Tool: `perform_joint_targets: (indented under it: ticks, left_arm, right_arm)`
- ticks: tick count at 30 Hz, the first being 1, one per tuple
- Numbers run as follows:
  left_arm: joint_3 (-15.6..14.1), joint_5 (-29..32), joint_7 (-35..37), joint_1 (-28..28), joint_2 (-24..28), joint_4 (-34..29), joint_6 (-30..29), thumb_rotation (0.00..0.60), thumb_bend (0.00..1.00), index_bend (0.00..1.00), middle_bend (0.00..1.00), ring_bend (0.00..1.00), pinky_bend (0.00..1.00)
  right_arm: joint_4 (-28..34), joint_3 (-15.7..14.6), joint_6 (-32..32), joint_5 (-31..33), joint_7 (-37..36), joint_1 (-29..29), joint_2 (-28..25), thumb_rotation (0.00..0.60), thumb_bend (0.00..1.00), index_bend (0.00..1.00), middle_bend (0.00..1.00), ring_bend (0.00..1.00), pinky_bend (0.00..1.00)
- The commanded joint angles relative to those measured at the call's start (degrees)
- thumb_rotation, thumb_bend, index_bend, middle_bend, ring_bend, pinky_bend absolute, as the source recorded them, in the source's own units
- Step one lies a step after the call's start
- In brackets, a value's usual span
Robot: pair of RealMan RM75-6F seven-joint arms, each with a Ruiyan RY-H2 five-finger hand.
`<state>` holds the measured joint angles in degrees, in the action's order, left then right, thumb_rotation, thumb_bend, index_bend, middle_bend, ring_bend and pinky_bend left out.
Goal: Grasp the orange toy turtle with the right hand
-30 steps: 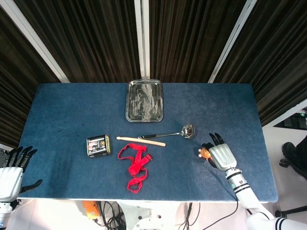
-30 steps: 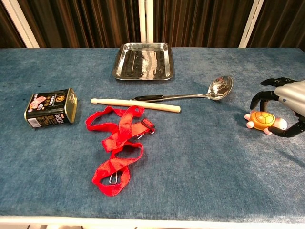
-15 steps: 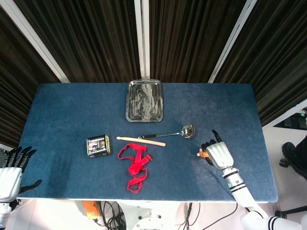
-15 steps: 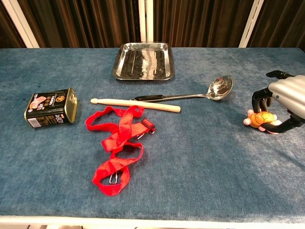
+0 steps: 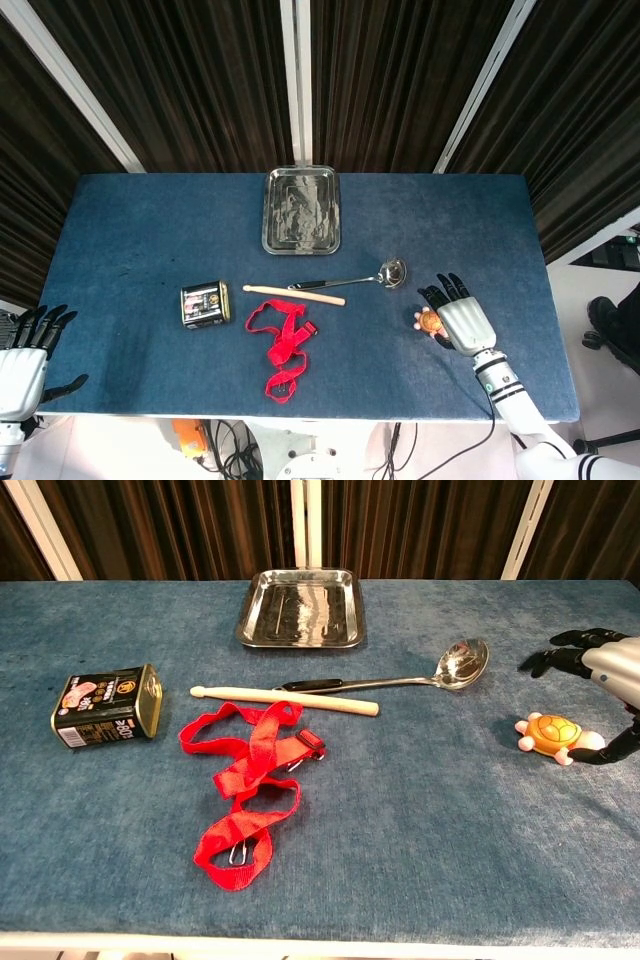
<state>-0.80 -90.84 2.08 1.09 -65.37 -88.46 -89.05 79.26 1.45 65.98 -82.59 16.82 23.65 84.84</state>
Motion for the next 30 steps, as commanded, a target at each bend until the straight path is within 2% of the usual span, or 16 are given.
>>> perform_joint_targets:
  ticks: [1, 6, 11, 14, 16, 19, 21, 25, 27, 29, 30]
  left_arm:
    - [-0.01, -0.04, 0.03, 0.03, -0.05, 0.04, 0.03, 0.600, 0.08, 0.15, 0.09, 0.00, 0.02]
    - [-0.02, -0.05, 0.11, 0.00, -0.02, 0.10, -0.04, 0.600, 0.08, 0.15, 0.09, 0.00, 0.02]
    - [-0.01, 0.08, 0.17, -0.04, 0.08, 0.07, -0.04, 0.600, 0.08, 0.15, 0.09, 0.00, 0.02]
    - [0.03, 0.15, 0.24, -0.02, 0.11, 0.06, 0.00, 0.600, 0.08, 0.15, 0.09, 0.00, 0.02]
    - [0.05, 0.16, 0.28, 0.03, 0.14, 0.09, 0.05, 0.600, 0.08, 0.15, 0.09, 0.00, 0.02]
    - [0.03, 0.14, 0.37, 0.04, 0.13, 0.14, 0.07, 0.600, 0.08, 0.15, 0.09, 0.00, 0.02]
    - [0.02, 0.14, 0.41, 0.01, 0.11, 0.20, 0.03, 0.600, 0.08, 0.15, 0.09, 0.00, 0.02]
    - [0.01, -0.05, 0.28, -0.06, 0.19, 0.01, -0.25, 0.600, 0.08, 0.15, 0.09, 0.00, 0.02]
    - [0.02, -0.16, 0.09, -0.04, 0.25, -0.15, -0.32, 0.600, 0.08, 0.15, 0.09, 0.00, 0.02]
    - [0.02, -0.24, -0.16, -0.01, 0.30, -0.38, -0.35, 0.600, 0.08, 0.15, 0.09, 0.00, 0.02]
    - [0.01, -0.28, -0.28, -0.01, 0.31, -0.48, -0.35, 0.600, 0.08, 0.15, 0.09, 0.00, 0.02]
  right_arm:
    - [0.63, 0.01, -0.22, 0.43, 0.36, -0.17, -0.56, 0.600, 0.20, 0.11, 0.23, 0.00, 0.00]
    - [0.44, -0.02, -0.84, 0.63, 1.06, 0.04, -0.20, 0.600, 0.26, 0.22, 0.34, 0.01, 0.00]
    - [1.10, 0.33, -3.45, 3.14, 5.06, 0.82, 0.13, 0.600, 0.32, 0.36, 0.41, 0.07, 0.00]
    - [0.79, 0.64, -2.63, 2.92, 5.46, 0.82, 0.92, 0.600, 0.37, 0.61, 0.56, 0.17, 0.00]
    - [-0.14, 0.73, -1.34, 1.97, 4.82, 0.65, 1.81, 0.600, 0.43, 0.81, 0.69, 0.27, 0.00]
    - [-1.87, 0.62, 0.75, 0.08, 3.02, 0.32, 2.93, 0.600, 0.51, 0.98, 0.84, 0.37, 0.00]
    - [-2.87, 0.36, 1.58, -0.87, 2.06, 0.12, 3.32, 0.600, 0.53, 1.00, 0.88, 0.40, 0.00]
    - [-3.76, 0.30, 2.76, -1.94, 0.82, -0.12, 3.53, 0.600, 0.52, 1.00, 0.89, 0.41, 0.00]
    - [-4.04, 0.20, 3.30, -2.45, 0.13, -0.28, 3.54, 0.600, 0.47, 1.00, 0.89, 0.40, 0.00]
    - [-3.79, -0.24, 2.65, -2.40, 0.12, -0.36, 2.92, 0.600, 0.38, 0.91, 0.82, 0.37, 0.00]
    - [-3.50, -0.37, 2.17, -2.11, 0.40, -0.39, 2.53, 0.600, 0.31, 0.78, 0.71, 0.32, 0.00]
